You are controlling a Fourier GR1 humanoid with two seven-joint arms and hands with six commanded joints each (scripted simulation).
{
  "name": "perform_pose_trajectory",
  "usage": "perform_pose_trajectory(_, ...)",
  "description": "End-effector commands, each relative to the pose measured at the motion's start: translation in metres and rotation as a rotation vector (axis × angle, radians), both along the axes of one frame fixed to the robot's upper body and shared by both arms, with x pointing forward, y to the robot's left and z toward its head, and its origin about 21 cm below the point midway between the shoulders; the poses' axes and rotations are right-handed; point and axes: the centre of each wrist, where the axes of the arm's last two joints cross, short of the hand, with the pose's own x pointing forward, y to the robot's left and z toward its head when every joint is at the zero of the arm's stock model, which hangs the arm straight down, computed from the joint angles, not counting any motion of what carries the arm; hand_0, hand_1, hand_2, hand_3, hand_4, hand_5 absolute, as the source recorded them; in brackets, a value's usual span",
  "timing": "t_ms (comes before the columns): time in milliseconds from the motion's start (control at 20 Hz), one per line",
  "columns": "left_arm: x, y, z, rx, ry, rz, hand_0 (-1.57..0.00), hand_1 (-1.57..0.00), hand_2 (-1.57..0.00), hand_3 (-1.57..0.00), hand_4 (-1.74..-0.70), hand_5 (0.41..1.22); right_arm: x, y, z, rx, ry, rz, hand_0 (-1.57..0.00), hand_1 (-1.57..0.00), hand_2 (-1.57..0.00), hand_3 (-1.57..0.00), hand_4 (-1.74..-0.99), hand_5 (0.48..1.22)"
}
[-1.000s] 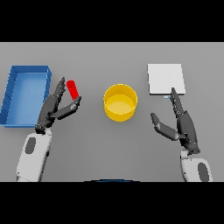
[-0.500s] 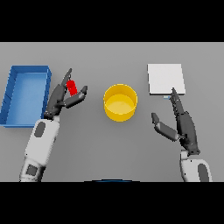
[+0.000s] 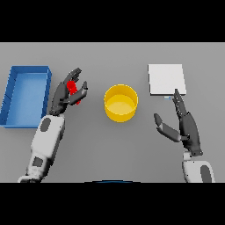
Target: Pick up the red beaker and tilt it to pour out 1 green nut into yellow bowl. Pick up the yellow bowl and place it on the metallic measuring scale.
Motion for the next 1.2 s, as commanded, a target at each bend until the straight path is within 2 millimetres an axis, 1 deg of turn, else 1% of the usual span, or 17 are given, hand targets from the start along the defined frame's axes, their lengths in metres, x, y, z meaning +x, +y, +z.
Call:
perform_pose_trajectory(0, -0.001, -0.004, -0.002, -0.001, -0.014, 0.010, -0.38, -0.41, -0.46, -0.52, -1.41, 0.874, 0.001, 0.000, 0.002, -0.006, 0.006, -0.002, 0.00, 0.00, 0.00, 0.00, -1.236, 0.647)
perform_pose_trajectory(50, 0.000, -0.009, -0.002, 0.018, -0.005, 0.034, -0.55, -0.59, -0.66, -0.73, -1.47, 0.943, 0.002, 0.002, 0.001, -0.003, 0.009, -0.004, 0.00, 0.00, 0.00, 0.00, -1.237, 0.648)
perform_pose_trajectory(100, 0.000, -0.010, -0.003, 0.060, 0.001, 0.046, -0.76, -0.78, -0.84, -0.88, -1.52, 0.999, 0.003, 0.001, 0.001, 0.009, 0.010, -0.006, 0.00, 0.00, 0.00, 0.00, -1.239, 0.648)
perform_pose_trajectory(200, 0.002, -0.014, -0.001, 0.118, -0.014, 0.038, -1.05, -1.07, -1.11, -1.06, -1.59, 1.079, 0.002, 0.002, 0.001, 0.004, 0.013, -0.003, 0.00, 0.00, 0.00, 0.00, -1.239, 0.648)
perform_pose_trajectory(300, 0.002, -0.015, -0.002, 0.108, -0.027, 0.026, -1.24, -1.25, -1.27, -1.15, -1.64, 1.130, 0.001, 0.002, 0.002, -0.002, -0.005, 0.003, 0.00, 0.00, 0.00, 0.00, -1.242, 0.650)
perform_pose_trajectory(350, 0.001, -0.012, -0.001, 0.105, -0.028, 0.021, -1.30, -1.31, -1.33, -1.24, -1.60, 1.148, 0.000, 0.002, -0.001, 0.020, 0.009, 0.003, 0.00, 0.00, 0.00, 0.00, -1.250, 0.647)
perform_pose_trajectory(400, 0.002, -0.012, 0.001, 0.108, -0.018, 0.018, -1.36, -1.36, -1.38, -1.30, -1.56, 1.163, 0.002, 0.004, 0.000, 0.018, 0.003, 0.009, 0.00, 0.00, 0.00, 0.00, -1.251, 0.646)
perform_pose_trajectory(450, 0.002, -0.015, 0.002, 0.107, -0.024, 0.020, -1.40, -1.41, -1.42, -1.36, -1.54, 1.174, 0.002, 0.006, 0.000, 0.025, 0.003, 0.014, 0.00, 0.00, 0.00, 0.00, -1.255, 0.644)
perform_pose_trajectory(550, 0.003, -0.013, 0.005, 0.025, -0.051, 0.005, -1.46, -1.47, -1.47, -1.43, -1.61, 1.165, -0.001, 0.003, -0.002, 0.012, 0.003, 0.005, 0.00, 0.00, 0.00, 0.00, -1.245, 0.642)
perform_pose_trajectory(600, 0.006, -0.012, 0.011, -0.009, -0.064, 0.008, -1.48, -1.49, -1.49, -1.46, -1.64, 1.157, -0.004, 0.003, -0.003, 0.016, -0.008, 0.009, 0.00, 0.00, 0.00, 0.00, -1.248, 0.645)
perform_pose_trajectory(650, 0.007, -0.011, 0.014, -0.039, -0.076, 0.006, -1.50, -1.50, -1.51, -1.48, -1.66, 1.150, -0.001, 0.001, -0.001, 0.008, -0.002, 0.003, 0.00, 0.00, 0.00, 0.00, -1.246, 0.644)
perform_pose_trajectory(750, 0.007, -0.009, 0.023, -0.066, -0.105, -0.004, -1.53, -1.53, -1.53, -1.52, -1.69, 1.140, -0.001, 0.003, 0.002, 0.002, -0.015, 0.009, 0.00, 0.00, 0.00, 0.00, -1.236, 0.644)
perform_pose_trajectory(800, 0.010, -0.005, 0.031, -0.054, -0.112, -0.012, -1.54, -1.54, -1.54, -1.53, -1.70, 1.135, 0.000, 0.000, 0.002, -0.001, -0.014, 0.008, 0.00, 0.00, 0.00, 0.00, -1.233, 0.644)
perform_pose_trajectory(950, 0.016, -0.009, 0.050, -0.009, -0.132, -0.051, -1.55, -1.55, -1.55, -1.55, -1.72, 1.131, -0.001, 0.003, -0.001, -0.006, -0.015, 0.007, 0.00, 0.00, 0.00, 0.00, -1.226, 0.650)
perform_pose_trajectory(1050, 0.018, -0.008, 0.057, 0.036, -0.141, -0.069, -1.56, -1.56, -1.56, -1.55, -1.72, 1.132, -0.004, 0.007, -0.001, -0.020, -0.045, 0.010, 0.00, 0.00, 0.00, 0.00, -1.219, 0.656)
perform_pose_trajectory(1100, 0.018, -0.007, 0.059, 0.056, -0.140, -0.077, -1.56, -1.56, -1.56, -1.55, -1.72, 1.133, -0.001, 0.005, 0.003, -0.034, -0.055, 0.006, 0.00, 0.00, 0.00, 0.00, -1.219, 0.659)
perform_pose_trajectory(1150, 0.019, -0.007, 0.061, 0.074, -0.140, -0.083, -1.56, -1.56, -1.56, -1.55, -1.72, 1.135, 0.000, 0.002, 0.000, -0.045, -0.021, -0.004, 0.00, 0.00, 0.00, 0.00, -1.219, 0.660)
